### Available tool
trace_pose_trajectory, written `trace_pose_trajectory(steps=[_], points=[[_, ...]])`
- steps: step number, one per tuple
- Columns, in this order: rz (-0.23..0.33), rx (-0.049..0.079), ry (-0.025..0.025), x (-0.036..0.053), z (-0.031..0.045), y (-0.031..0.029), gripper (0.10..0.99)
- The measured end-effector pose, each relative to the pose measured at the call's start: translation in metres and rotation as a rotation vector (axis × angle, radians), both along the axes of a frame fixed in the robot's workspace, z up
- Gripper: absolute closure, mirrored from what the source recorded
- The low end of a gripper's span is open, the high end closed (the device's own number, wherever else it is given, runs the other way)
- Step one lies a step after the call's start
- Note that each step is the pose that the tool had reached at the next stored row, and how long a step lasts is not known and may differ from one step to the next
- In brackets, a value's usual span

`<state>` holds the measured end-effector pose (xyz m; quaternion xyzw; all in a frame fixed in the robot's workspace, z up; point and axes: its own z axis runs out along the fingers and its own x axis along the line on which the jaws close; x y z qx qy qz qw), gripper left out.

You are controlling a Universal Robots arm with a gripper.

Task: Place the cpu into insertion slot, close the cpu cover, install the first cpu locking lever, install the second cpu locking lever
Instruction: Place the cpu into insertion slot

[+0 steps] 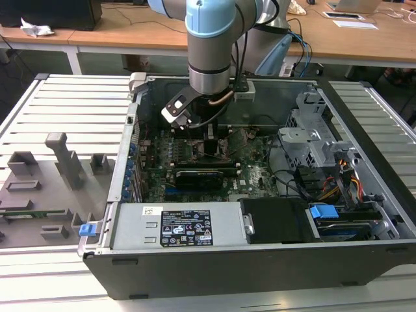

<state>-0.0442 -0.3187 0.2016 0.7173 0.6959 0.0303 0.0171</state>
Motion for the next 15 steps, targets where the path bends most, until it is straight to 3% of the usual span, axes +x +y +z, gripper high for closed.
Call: trace_pose_trajectory(steps=[15], points=[[0.0,0.001,0.0001,0.0009,-0.0008,0.0025,0.478]])
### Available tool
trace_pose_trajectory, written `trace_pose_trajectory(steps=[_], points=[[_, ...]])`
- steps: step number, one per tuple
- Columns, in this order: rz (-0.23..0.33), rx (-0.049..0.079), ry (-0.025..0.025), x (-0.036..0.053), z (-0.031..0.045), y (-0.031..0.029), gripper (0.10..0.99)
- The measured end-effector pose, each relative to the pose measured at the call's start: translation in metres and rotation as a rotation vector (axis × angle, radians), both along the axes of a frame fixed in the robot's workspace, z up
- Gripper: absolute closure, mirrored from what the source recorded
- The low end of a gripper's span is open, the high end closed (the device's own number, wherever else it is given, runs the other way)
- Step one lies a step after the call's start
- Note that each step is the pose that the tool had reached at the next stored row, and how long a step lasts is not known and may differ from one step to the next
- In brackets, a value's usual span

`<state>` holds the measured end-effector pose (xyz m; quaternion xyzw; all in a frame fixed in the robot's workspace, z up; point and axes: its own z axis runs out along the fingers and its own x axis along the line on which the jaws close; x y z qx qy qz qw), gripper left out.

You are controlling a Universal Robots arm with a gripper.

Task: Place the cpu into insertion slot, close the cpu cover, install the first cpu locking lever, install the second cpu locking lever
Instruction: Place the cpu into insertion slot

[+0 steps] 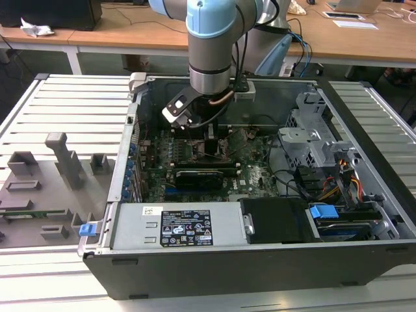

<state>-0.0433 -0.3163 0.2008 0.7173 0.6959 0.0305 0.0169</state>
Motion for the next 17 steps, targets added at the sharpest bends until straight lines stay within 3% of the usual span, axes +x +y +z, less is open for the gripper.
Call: trace_pose_trajectory(steps=[10,13,14,15,17], points=[[0.0,0.0,-0.0001,0.0,0.0085,0.0,0.498],[0.0,0.0,-0.0001,0.0,0.0096,0.0,0.686],[0.0,0.0,-0.0001,0.0,0.0099,0.0,0.686],[0.0,0.0,-0.0001,0.0,0.0101,0.0,0.804],[0.0,0.0,-0.0001,0.0,0.0108,0.0,0.925]])
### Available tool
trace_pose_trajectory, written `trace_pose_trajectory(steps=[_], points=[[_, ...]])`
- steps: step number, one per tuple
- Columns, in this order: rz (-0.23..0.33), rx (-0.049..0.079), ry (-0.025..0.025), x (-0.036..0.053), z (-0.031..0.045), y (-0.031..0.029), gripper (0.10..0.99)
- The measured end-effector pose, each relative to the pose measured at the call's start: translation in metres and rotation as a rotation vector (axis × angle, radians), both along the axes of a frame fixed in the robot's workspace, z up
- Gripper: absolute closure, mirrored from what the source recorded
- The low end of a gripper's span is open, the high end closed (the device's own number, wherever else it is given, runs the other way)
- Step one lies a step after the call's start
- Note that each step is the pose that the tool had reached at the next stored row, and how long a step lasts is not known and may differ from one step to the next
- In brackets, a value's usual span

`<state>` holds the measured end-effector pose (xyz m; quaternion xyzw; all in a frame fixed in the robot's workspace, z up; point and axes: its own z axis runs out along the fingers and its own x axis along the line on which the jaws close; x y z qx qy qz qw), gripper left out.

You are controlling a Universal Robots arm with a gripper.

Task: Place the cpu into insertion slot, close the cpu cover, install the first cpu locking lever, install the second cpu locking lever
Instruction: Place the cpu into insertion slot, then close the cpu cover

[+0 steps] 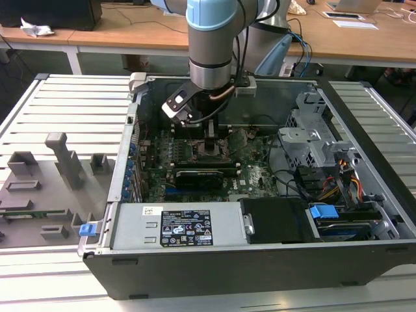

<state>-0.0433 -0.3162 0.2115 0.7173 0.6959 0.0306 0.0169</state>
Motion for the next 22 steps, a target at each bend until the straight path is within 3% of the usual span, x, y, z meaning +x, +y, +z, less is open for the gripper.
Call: trace_pose_trajectory(steps=[1,22], points=[[0.0,0.0,0.0002,0.0,0.0008,0.0,0.98],[0.0,0.0,0.0001,0.0,0.0067,0.0,0.98]])
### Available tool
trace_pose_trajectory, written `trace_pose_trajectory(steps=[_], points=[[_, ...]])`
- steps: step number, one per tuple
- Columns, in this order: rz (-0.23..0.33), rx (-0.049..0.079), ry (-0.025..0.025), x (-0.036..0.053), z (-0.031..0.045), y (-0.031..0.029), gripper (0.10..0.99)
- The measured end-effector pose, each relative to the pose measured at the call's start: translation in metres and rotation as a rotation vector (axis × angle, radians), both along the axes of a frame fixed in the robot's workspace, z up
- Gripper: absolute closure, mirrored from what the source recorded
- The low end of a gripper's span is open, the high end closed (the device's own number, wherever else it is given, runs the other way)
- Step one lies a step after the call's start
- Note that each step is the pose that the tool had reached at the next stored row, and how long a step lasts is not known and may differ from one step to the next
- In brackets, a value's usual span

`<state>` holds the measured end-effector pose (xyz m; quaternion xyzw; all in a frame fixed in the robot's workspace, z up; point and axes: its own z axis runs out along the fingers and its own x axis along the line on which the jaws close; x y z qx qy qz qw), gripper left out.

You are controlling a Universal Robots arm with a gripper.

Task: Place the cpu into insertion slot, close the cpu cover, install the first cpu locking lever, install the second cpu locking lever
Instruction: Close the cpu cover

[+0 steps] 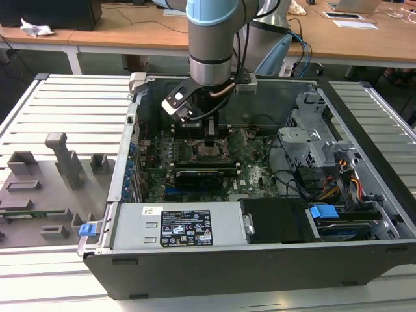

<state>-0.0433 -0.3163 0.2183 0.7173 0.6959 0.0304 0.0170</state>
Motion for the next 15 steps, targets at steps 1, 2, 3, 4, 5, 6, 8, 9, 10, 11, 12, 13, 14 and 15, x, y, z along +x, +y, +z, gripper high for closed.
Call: trace_pose_trajectory(steps=[1,2,3,4,5,6,8,9,10,11,12,13,14,15], points=[[0.0,0.0,-0.0001,0.0,0.0,0.0,0.98],[0.0,0.0,0.0,0.0,0.0003,0.0,0.98],[0.0,0.0,0.0001,0.0,0.0009,0.0,0.98],[0.0,0.0,0.0,0.0,0.0016,0.0,0.98],[0.0,0.0,0.0,0.0,0.0025,0.0,0.98],[0.0,0.0,0.0,0.0,0.003,0.0,0.98],[0.0,0.0,0.0,0.0,0.0036,0.0,0.98],[0.0,0.0,0.0,0.0,0.0041,0.0,0.98],[0.0,0.0,0.0,0.0,0.0046,0.0,0.98],[0.0,0.0,0.0,0.0,0.0053,0.0,0.98],[0.0,0.0,0.0,0.0,0.0059,0.0,0.98],[0.0,0.0,0.0,0.0,0.0074,0.0,0.98],[0.0,0.0,0.0,0.0,0.0086,0.0,0.98],[0.0,0.0,0.0,0.0,0.0099,0.0,0.98]])
